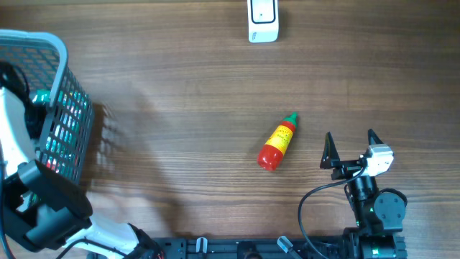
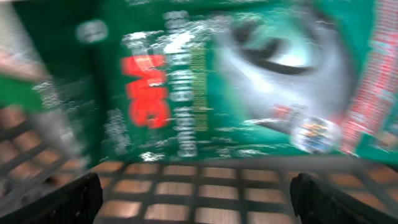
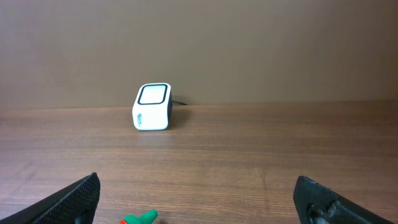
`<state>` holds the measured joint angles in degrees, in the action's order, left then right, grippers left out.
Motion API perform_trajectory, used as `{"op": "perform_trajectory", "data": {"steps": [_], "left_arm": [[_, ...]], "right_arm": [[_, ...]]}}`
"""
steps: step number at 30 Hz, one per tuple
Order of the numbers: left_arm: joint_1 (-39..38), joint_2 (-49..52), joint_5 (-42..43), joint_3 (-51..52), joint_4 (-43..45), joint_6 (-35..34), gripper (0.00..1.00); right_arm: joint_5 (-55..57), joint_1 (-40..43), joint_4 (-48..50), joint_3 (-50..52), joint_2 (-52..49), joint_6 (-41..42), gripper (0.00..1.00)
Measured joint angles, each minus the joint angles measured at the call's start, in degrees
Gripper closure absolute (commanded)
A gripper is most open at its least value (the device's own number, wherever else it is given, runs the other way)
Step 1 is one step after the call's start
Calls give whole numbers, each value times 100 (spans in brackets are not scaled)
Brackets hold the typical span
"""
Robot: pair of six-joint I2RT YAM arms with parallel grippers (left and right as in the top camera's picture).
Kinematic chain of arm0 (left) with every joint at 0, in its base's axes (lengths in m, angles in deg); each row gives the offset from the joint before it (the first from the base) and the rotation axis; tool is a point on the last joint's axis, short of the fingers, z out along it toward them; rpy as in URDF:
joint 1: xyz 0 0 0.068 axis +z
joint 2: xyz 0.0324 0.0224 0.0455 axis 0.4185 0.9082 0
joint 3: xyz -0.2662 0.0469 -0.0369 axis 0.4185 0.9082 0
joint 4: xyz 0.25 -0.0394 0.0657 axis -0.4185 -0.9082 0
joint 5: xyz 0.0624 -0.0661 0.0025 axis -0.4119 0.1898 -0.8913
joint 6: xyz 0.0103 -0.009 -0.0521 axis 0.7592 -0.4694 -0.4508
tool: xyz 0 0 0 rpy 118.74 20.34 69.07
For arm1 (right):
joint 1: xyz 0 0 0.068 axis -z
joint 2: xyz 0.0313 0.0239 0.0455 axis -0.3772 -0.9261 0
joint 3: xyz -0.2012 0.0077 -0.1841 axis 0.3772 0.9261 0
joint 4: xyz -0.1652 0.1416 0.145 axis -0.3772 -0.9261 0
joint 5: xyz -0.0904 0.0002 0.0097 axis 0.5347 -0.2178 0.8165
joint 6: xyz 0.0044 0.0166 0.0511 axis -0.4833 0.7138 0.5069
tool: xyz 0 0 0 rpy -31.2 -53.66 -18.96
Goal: Scan the item barcode
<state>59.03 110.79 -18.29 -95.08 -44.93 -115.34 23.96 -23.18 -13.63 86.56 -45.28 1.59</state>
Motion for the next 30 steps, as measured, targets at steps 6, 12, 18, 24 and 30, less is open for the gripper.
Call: {"op": "perform_trajectory", "data": {"steps": [6, 12, 18, 24, 30], "left_arm": [[632, 0, -273, 0, -693, -487, 0], [1360, 0, -323, 0, -1224, -516, 2], [1790, 0, -929, 0, -1241, -463, 10], [1818, 0, -1226, 4, -621, 393, 21], [1818, 55, -1246, 17, -481, 741, 21]], "right_arm": [[0, 0, -2, 0, 0, 0, 0], [0, 0, -2, 0, 0, 0, 0], [0, 0, -2, 0, 0, 0, 0], [0, 0, -2, 0, 0, 0, 0], [0, 0, 0, 0, 0, 0, 0]]}}
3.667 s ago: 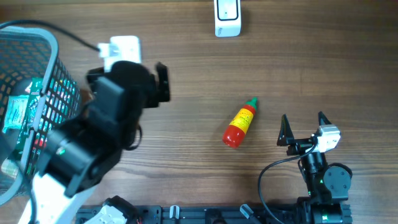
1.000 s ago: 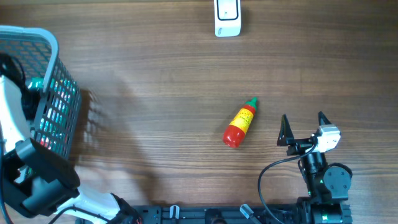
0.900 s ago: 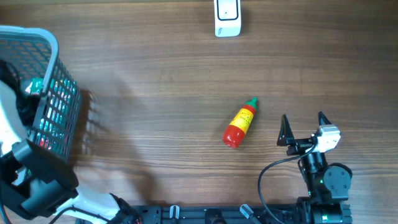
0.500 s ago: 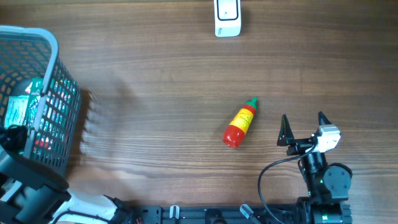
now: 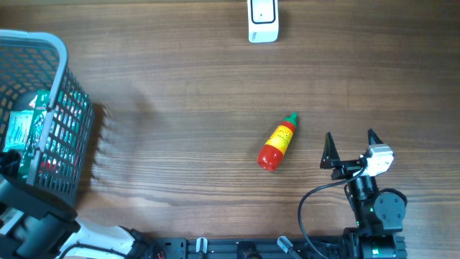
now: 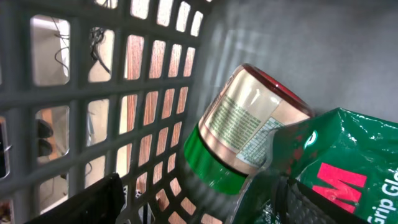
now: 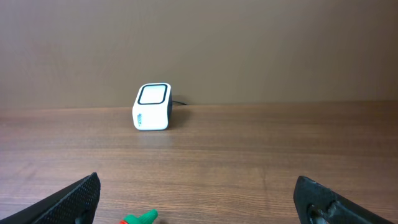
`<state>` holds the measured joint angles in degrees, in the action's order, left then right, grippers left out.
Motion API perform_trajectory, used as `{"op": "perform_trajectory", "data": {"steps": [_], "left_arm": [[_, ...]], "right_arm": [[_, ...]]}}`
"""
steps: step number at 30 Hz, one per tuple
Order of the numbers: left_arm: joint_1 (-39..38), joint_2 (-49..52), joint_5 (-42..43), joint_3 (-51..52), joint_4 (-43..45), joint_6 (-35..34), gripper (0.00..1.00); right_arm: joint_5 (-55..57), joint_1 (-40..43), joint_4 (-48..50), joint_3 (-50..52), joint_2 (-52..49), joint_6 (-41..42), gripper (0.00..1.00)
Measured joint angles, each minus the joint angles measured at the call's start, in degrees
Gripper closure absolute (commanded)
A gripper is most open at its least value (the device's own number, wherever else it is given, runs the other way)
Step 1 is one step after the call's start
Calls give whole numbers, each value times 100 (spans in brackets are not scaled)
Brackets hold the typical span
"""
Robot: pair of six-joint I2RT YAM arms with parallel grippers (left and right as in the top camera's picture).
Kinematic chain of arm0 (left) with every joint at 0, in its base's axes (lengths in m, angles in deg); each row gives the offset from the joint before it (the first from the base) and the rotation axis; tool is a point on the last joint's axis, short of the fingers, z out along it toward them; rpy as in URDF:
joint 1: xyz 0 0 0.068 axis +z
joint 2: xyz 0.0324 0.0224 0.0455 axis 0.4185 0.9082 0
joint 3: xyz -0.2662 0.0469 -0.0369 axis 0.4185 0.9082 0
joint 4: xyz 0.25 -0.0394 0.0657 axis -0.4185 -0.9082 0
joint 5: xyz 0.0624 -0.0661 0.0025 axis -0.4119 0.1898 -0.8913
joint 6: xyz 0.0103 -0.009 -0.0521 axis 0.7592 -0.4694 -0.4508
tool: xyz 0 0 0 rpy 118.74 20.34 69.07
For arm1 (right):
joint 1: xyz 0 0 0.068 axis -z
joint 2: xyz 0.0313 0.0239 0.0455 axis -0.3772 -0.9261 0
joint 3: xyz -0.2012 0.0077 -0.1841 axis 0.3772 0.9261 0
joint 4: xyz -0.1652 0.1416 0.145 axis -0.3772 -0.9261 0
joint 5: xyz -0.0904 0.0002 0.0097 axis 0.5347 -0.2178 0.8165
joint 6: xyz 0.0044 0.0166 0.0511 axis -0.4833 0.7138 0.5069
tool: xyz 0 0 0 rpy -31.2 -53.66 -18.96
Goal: Scan the item barcode
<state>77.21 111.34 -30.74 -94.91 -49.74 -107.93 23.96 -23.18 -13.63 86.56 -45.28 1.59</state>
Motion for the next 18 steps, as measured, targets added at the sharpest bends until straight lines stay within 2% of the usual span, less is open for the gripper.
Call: {"op": "perform_trajectory", "data": {"steps": [10, 18], "left_arm": [[2, 79, 210, 887, 1137, 590, 17], [2, 79, 229, 1482, 1860, 706, 0]], "right_arm": [[0, 0, 0, 0, 0, 0, 0], [0, 0, 0, 0, 0, 0, 0]]}}
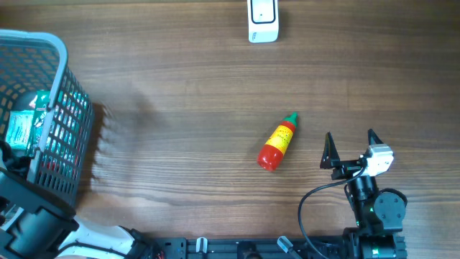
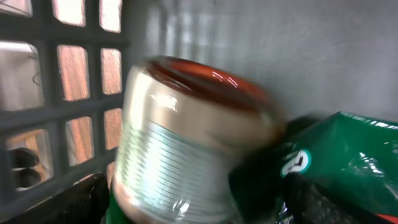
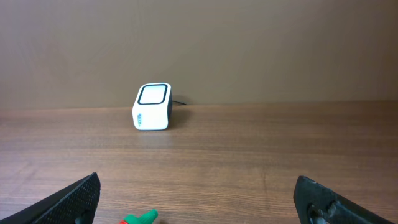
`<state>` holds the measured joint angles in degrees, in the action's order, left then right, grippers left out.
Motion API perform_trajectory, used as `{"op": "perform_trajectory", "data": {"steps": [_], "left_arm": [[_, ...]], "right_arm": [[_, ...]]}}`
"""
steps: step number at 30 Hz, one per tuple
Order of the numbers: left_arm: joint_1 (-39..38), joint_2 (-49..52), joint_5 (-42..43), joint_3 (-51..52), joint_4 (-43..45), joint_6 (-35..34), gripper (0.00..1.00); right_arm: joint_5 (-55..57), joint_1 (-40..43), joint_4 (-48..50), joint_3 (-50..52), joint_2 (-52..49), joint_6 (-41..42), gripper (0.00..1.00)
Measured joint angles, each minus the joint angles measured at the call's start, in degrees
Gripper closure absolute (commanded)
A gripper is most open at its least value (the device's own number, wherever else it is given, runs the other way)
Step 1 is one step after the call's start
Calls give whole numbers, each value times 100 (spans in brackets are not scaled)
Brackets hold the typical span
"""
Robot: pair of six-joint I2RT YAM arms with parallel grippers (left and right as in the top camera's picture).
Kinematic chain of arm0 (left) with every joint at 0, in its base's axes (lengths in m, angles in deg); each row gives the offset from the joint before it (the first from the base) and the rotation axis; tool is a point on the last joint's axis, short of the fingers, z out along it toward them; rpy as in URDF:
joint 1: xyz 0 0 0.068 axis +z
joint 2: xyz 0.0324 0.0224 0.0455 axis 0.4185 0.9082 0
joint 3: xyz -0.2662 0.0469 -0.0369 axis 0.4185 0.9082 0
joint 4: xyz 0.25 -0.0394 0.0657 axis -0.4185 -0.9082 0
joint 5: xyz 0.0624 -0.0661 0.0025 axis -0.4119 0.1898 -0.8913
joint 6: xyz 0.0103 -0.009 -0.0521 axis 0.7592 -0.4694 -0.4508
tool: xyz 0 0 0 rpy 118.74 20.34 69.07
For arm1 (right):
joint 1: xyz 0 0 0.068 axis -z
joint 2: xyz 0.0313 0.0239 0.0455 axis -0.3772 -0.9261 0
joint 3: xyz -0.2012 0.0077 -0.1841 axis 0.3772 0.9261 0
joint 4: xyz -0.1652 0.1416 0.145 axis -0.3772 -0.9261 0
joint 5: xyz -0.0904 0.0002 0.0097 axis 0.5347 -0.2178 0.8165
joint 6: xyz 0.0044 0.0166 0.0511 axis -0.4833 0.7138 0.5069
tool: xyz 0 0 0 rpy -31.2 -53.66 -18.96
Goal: Scan the item barcode
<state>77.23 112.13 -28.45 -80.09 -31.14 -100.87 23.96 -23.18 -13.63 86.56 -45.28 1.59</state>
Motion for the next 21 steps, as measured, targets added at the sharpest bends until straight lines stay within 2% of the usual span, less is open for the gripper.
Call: {"op": "perform_trajectory", "data": {"steps": [6, 10, 18, 21], "left_arm": [[-2, 0, 24, 479, 492, 15, 0], [-2, -11, 20, 599, 710, 20, 15], [2, -11, 76, 647, 870, -2, 23], [4, -9, 111, 575, 673, -2, 24]], "right_arm": [[0, 0, -2, 0, 0, 0, 0], [0, 0, -2, 0, 0, 0, 0], [0, 0, -2, 0, 0, 0, 0], [0, 0, 0, 0, 0, 0, 0]]}}
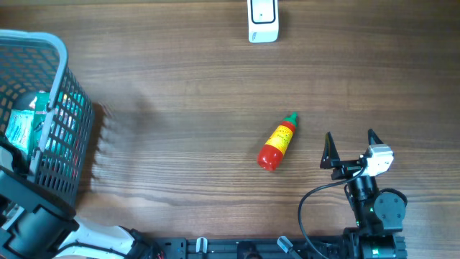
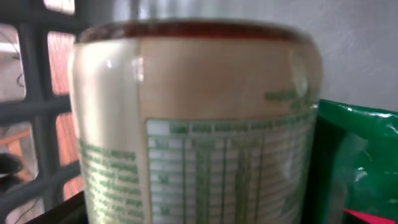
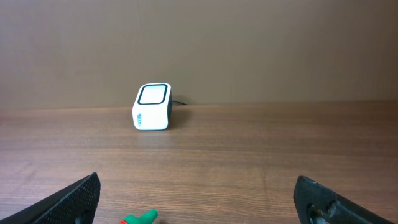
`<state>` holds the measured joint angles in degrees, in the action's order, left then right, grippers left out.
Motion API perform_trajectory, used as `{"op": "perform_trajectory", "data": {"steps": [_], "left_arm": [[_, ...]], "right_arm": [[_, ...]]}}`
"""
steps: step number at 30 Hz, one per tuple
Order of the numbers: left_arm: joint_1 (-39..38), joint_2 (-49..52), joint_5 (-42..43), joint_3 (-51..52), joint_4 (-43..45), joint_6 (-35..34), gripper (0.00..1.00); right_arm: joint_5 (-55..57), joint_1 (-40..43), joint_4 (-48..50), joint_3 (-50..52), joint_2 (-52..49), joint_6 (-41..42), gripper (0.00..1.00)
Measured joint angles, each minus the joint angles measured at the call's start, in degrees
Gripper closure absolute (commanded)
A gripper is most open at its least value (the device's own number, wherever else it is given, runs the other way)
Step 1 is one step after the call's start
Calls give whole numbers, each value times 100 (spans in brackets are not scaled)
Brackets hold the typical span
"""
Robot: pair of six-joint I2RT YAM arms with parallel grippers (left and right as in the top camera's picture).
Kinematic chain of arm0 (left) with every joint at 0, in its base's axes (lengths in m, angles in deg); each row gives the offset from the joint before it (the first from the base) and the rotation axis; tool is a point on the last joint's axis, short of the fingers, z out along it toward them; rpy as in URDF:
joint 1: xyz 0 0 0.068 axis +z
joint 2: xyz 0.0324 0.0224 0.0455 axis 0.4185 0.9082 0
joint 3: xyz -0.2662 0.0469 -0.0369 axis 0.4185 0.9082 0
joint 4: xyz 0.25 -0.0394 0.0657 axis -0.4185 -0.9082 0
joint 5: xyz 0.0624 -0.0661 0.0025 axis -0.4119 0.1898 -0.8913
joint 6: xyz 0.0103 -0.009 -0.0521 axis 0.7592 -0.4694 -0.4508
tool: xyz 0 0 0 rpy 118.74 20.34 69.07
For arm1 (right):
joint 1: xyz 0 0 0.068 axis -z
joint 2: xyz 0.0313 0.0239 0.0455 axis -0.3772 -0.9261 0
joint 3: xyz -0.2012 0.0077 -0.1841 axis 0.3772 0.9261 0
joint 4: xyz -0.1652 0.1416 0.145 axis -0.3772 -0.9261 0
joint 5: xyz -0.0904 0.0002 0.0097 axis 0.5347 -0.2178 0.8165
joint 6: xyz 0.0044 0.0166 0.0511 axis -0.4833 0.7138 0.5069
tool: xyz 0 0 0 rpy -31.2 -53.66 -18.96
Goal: Scan the item barcode
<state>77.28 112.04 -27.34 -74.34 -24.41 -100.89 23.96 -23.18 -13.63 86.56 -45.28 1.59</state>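
A tin can point(image 2: 199, 124) with a cream label, green print and a red rim fills the left wrist view, inside the grey basket point(image 1: 63, 54). My left gripper point(image 2: 199, 214) is down in the basket, open, with the can between its jaws; only its left finger point(image 2: 65, 213) shows. A green packet point(image 2: 357, 162) lies against the can. The white barcode scanner point(image 1: 262, 20) stands at the table's far edge, also in the right wrist view point(image 3: 152, 107). My right gripper point(image 1: 351, 150) rests open at the front right.
A red sauce bottle point(image 1: 277, 142) with a yellow label and green cap lies mid-table, left of the right gripper; its cap point(image 3: 140, 218) shows low in the right wrist view. The basket's mesh wall point(image 2: 31, 93) stands close on the left of the can.
My left gripper has come closer to the can, which now fills the space between its jaws. The right arm, the bottle and the scanner have not moved.
My left gripper was open in the basket facing the green packet. Then it faced the can lying beside the packet near the basket wall. It was nearer the can after that, and now the can sits between its jaws. The right arm stayed still.
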Motion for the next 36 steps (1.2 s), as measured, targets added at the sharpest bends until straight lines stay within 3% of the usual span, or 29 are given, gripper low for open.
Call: {"op": "perform_trajectory", "data": {"steps": [9, 11, 14, 22, 29, 36], "left_arm": [[0, -308, 153, -1827, -1484, 2, 23], [0, -614, 256, -2157, -1523, 2, 17], [0, -1023, 372, -2293, -1526, 4, 0], [393, -1165, 474, -2039, -1569, -15, 1], [1060, -1134, 640, -922, -492, -44, 0], [1123, -693, 881, -476, -11, 48, 1]], "right_arm": [[0, 0, 0, 0, 0, 0, 0], [0, 0, 0, 0, 0, 0, 0], [0, 0, 0, 0, 0, 0, 0], [0, 0, -2, 0, 0, 0, 0], [0, 0, 0, 0, 0, 0, 0], [0, 0, 0, 0, 0, 0, 0]]}}
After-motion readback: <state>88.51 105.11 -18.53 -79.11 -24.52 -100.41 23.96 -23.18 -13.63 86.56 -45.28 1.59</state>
